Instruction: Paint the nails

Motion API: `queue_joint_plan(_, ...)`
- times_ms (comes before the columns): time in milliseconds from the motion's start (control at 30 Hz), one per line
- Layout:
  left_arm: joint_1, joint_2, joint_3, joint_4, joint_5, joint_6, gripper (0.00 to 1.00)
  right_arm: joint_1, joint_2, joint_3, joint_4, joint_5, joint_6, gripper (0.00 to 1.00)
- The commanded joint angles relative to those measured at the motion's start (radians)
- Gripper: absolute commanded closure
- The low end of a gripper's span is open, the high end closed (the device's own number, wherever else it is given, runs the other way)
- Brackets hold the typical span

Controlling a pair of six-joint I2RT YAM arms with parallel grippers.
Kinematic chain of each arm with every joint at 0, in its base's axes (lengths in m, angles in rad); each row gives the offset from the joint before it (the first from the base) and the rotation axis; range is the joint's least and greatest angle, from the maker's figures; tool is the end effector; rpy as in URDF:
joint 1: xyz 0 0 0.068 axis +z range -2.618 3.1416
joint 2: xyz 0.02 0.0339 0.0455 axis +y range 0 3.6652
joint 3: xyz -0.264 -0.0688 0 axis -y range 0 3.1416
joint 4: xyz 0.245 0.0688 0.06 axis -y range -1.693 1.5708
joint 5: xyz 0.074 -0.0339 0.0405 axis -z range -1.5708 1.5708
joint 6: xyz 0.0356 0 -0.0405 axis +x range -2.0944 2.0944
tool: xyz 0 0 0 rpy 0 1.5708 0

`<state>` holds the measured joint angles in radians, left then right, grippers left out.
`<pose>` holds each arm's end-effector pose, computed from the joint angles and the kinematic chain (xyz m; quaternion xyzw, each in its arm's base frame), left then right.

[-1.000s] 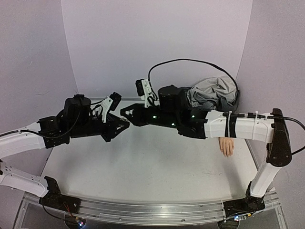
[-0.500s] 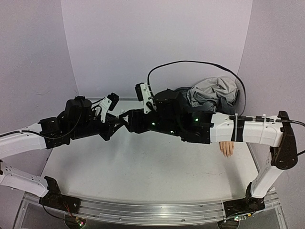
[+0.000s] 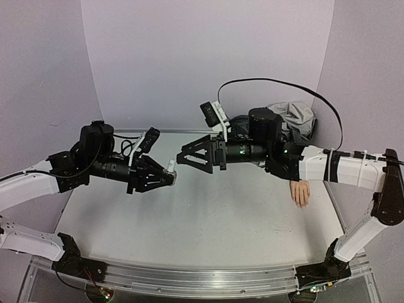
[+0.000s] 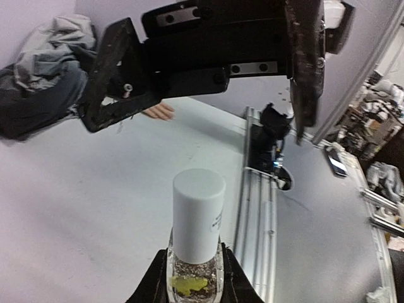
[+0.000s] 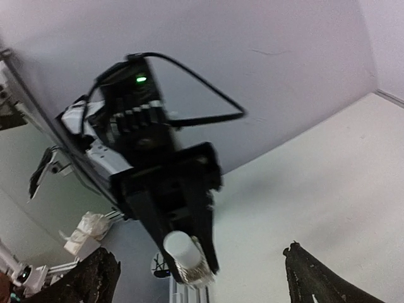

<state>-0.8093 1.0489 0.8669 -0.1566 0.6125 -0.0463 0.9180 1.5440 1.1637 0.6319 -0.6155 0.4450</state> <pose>0.1490 -0.1860 0.3228 0.4514 0.6574 -0.4525 0.3992 0.2039 0.3005 0.3678 -0.3695 0.5117 0.6186 0.4679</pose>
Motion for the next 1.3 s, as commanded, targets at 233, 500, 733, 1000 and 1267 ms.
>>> queue_joint_plan(233,0.001,0.11,0.12,0.095,0.324,-0.076,1.0,0.034,0.059,0.028,0.269,-0.288,0.065,0.31)
queue_joint_plan(500,0.001,0.122,0.125,0.106,0.341,-0.084,1.0,0.037,0.075,0.029,0.32,-0.299,0.085,0.52)
queue_joint_plan(733,0.001,0.133,0.128,0.108,0.338,-0.083,1.0,0.044,0.092,0.03,0.342,-0.317,0.095,0.71)
queue_joint_plan(1000,0.001,0.134,0.137,0.109,0.336,-0.08,1.0,0.052,0.099,0.03,0.345,-0.314,0.092,0.88)
queue_joint_plan(1267,-0.008,0.058,0.084,0.089,-0.159,-0.073,1.0,0.085,0.103,0.047,0.234,-0.102,0.067,1.0)
